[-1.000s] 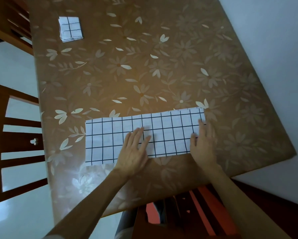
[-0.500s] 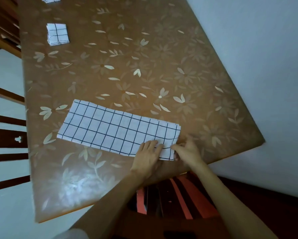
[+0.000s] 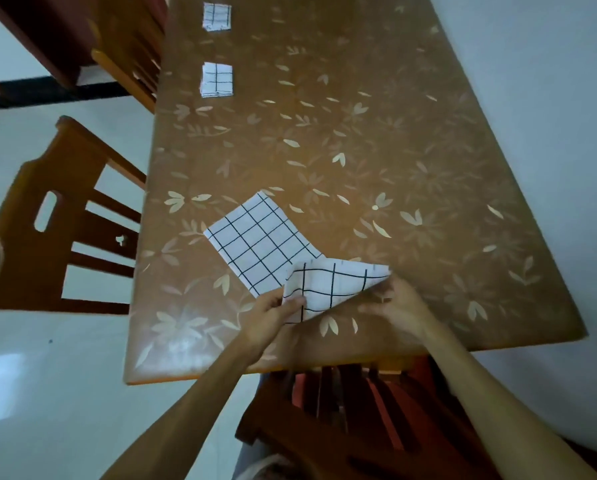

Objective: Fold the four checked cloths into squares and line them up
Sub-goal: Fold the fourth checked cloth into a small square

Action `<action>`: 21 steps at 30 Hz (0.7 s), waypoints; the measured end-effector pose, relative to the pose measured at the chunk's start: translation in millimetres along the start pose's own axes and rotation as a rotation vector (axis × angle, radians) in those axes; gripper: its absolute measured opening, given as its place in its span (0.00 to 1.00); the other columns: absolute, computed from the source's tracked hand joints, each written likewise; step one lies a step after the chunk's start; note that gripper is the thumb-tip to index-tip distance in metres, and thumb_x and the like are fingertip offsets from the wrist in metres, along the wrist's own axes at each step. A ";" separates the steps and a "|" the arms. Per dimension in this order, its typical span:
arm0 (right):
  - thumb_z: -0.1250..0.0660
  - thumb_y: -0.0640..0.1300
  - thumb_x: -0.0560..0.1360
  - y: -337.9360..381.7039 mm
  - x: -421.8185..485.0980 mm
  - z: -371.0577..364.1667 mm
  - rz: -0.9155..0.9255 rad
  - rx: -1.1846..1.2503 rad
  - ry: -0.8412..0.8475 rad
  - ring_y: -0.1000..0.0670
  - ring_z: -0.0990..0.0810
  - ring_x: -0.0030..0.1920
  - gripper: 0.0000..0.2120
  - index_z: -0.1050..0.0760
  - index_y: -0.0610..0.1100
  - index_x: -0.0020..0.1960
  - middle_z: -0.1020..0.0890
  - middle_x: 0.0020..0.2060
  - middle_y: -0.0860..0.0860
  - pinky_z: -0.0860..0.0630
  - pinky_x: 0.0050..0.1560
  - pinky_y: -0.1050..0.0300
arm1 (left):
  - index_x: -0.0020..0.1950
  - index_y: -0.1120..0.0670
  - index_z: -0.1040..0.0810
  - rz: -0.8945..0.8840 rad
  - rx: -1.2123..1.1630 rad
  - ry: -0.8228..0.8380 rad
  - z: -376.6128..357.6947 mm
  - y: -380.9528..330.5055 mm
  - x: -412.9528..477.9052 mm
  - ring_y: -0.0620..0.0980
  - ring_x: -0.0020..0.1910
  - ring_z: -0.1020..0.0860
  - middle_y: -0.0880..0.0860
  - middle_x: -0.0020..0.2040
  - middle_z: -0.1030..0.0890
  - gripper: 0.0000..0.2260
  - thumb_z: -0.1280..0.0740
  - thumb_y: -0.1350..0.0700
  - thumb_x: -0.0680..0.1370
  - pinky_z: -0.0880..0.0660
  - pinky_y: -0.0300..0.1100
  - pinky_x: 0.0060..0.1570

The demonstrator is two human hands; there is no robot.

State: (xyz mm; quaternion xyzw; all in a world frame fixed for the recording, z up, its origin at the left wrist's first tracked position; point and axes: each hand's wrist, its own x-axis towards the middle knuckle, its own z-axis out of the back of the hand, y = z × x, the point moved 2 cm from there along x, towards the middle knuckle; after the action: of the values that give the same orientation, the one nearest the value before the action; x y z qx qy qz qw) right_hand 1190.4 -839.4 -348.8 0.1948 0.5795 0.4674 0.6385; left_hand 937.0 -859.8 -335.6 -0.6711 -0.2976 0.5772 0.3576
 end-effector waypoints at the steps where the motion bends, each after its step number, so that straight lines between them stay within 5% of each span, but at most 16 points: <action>1: 0.20 0.36 0.66 5.3 1.9 -7.7 0.027 -0.041 0.048 0.56 0.23 0.60 0.30 0.27 0.53 0.63 0.20 0.57 0.58 0.29 0.60 0.64 | 0.61 0.62 0.19 0.046 -0.105 0.030 7.4 -0.7 -5.2 0.61 0.59 0.19 0.61 0.57 0.16 0.11 0.34 0.62 0.80 0.23 0.55 0.61; 8: 0.19 0.59 0.62 40.6 17.3 -52.4 0.238 -0.253 0.016 0.59 0.29 0.67 0.44 0.39 0.62 0.71 0.28 0.68 0.62 0.31 0.65 0.54 | 0.70 0.59 0.27 0.205 -0.413 0.084 63.7 10.4 -18.5 0.62 0.65 0.23 0.61 0.66 0.21 0.20 0.33 0.62 0.78 0.24 0.58 0.63; 10: 0.23 0.62 0.66 50.6 24.2 -61.3 0.241 -0.348 0.057 0.58 0.31 0.67 0.38 0.35 0.58 0.72 0.28 0.68 0.60 0.32 0.68 0.51 | 0.70 0.59 0.26 0.205 -0.411 0.049 77.4 16.1 -16.0 0.63 0.65 0.23 0.61 0.66 0.21 0.18 0.34 0.60 0.80 0.27 0.61 0.66; 14: 0.37 0.75 0.69 60.1 45.9 -80.2 0.221 -0.431 0.148 0.53 0.18 0.51 0.29 0.20 0.50 0.51 0.16 0.49 0.53 0.22 0.56 0.41 | 0.68 0.59 0.24 0.182 -0.374 -0.152 103.4 20.3 -0.5 0.61 0.60 0.19 0.59 0.62 0.18 0.15 0.35 0.58 0.81 0.26 0.62 0.64; 18: 0.34 0.61 0.76 64.4 69.8 -98.3 0.161 -0.413 0.042 0.46 0.18 0.38 0.19 0.23 0.45 0.41 0.18 0.35 0.47 0.20 0.43 0.44 | 0.63 0.57 0.20 0.146 -0.145 -0.320 122.7 11.0 18.0 0.56 0.56 0.17 0.55 0.57 0.16 0.13 0.32 0.55 0.80 0.22 0.56 0.60; 21: 0.33 0.50 0.79 65.6 83.0 -108.7 0.128 -0.375 -0.043 0.51 0.30 0.28 0.17 0.28 0.42 0.36 0.29 0.26 0.52 0.34 0.33 0.53 | 0.60 0.53 0.19 0.037 0.108 -0.375 131.1 -0.2 31.7 0.52 0.53 0.17 0.53 0.54 0.15 0.11 0.30 0.53 0.79 0.20 0.49 0.55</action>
State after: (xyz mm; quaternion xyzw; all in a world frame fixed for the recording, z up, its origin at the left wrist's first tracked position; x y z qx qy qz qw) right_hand 1056.8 -771.0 -370.7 0.1190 0.4549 0.6027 0.6447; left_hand 812.4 -816.0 -363.4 -0.5371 -0.3153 0.7137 0.3206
